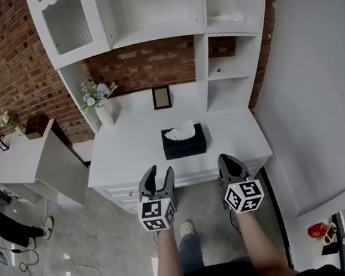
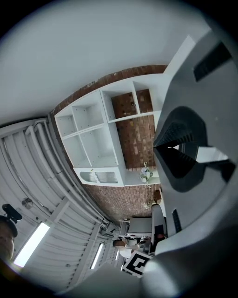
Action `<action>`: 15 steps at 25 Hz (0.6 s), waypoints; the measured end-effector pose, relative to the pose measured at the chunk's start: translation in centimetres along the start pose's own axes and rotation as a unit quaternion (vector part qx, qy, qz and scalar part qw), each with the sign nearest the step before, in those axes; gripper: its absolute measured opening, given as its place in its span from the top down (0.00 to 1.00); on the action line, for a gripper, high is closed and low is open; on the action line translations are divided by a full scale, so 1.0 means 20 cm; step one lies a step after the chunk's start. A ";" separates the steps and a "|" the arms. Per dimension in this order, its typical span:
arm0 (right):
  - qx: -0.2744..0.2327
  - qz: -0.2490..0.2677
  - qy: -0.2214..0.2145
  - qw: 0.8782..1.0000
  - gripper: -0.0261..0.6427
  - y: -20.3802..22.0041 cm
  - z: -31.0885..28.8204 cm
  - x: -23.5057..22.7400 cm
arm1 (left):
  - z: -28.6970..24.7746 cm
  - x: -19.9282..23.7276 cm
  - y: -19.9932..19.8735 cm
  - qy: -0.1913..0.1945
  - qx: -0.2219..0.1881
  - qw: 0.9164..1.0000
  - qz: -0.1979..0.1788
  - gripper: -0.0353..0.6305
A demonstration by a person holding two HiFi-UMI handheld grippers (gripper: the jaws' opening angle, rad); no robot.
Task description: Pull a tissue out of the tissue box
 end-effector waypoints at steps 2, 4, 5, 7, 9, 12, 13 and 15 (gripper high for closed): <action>0.002 -0.004 0.004 1.000 0.96 0.00 -0.15 -0.02 | -0.14 0.08 0.02 0.011 0.003 1.000 0.001 0.68; 0.002 -0.006 0.009 1.000 0.96 0.00 -0.31 -0.04 | -0.29 0.16 0.03 0.021 0.004 1.000 0.001 0.68; 0.002 -0.007 0.012 1.000 0.96 0.00 -0.38 -0.06 | -0.36 0.20 0.04 0.025 0.006 1.000 0.001 0.68; 0.005 -0.008 0.018 1.000 0.96 0.00 -0.53 -0.09 | -0.49 0.28 0.07 0.032 0.012 0.999 0.004 0.68; 0.010 -0.008 0.026 1.000 0.96 0.00 -0.66 -0.12 | -0.62 0.35 0.10 0.042 0.018 0.999 0.007 0.68; 0.016 -0.006 0.036 0.999 0.96 0.01 -0.83 -0.16 | -0.78 0.45 0.14 0.055 0.025 0.998 0.007 0.68; 0.018 -0.006 0.041 0.999 0.96 0.02 -0.87 -0.17 | -0.82 0.48 0.15 0.058 0.028 0.998 0.008 0.68; 0.021 -0.008 0.048 0.999 0.96 0.03 -0.94 -0.18 | -0.89 0.53 0.18 0.063 0.033 0.997 0.009 0.68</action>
Point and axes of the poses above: the fingertips, and each gripper's own axes: z backward along the fingers, x to its left, y out of its underside, the point moved 5 cm from there along z, backward along the fingers, and after that the axes turned 11 degrees about -z, right-handed, at the moved point
